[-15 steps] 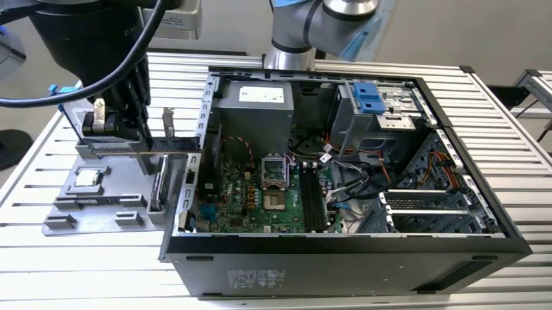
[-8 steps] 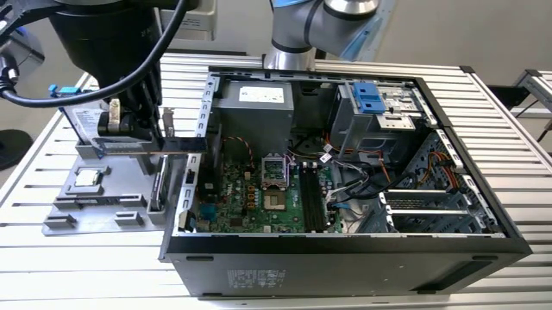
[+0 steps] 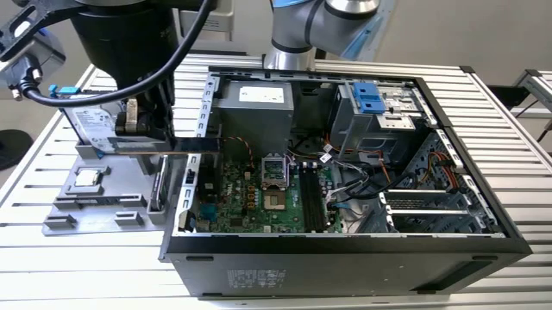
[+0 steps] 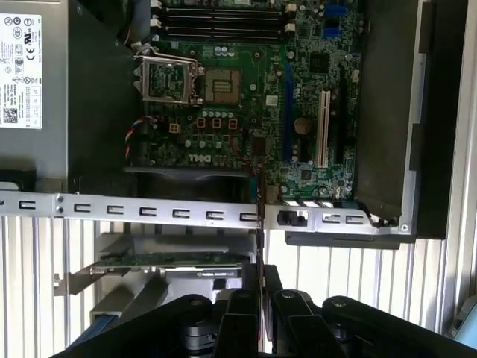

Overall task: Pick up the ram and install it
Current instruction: 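Pick up the ram and move it above insertion slot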

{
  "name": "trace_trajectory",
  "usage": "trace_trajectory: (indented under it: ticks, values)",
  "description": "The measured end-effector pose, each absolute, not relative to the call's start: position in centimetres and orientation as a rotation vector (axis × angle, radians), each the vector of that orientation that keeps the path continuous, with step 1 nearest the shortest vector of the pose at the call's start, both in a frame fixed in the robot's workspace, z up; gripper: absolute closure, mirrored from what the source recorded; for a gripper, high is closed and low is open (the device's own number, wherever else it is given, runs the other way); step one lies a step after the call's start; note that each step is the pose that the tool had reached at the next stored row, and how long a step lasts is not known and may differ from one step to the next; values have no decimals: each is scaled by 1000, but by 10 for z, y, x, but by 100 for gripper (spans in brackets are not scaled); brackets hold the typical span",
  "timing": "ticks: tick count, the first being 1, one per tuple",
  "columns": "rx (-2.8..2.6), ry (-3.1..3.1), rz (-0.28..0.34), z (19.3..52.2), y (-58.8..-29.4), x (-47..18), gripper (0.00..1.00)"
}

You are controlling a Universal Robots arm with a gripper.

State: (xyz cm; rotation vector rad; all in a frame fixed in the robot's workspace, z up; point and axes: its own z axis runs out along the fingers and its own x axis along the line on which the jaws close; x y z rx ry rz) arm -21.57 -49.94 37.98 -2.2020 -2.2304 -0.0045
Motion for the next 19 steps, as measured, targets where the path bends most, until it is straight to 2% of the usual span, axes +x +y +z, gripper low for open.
trace_trajectory:
  ticks: [19]
  values:
    - [-2225, -2208, -5, 380, -499, -182, 100]
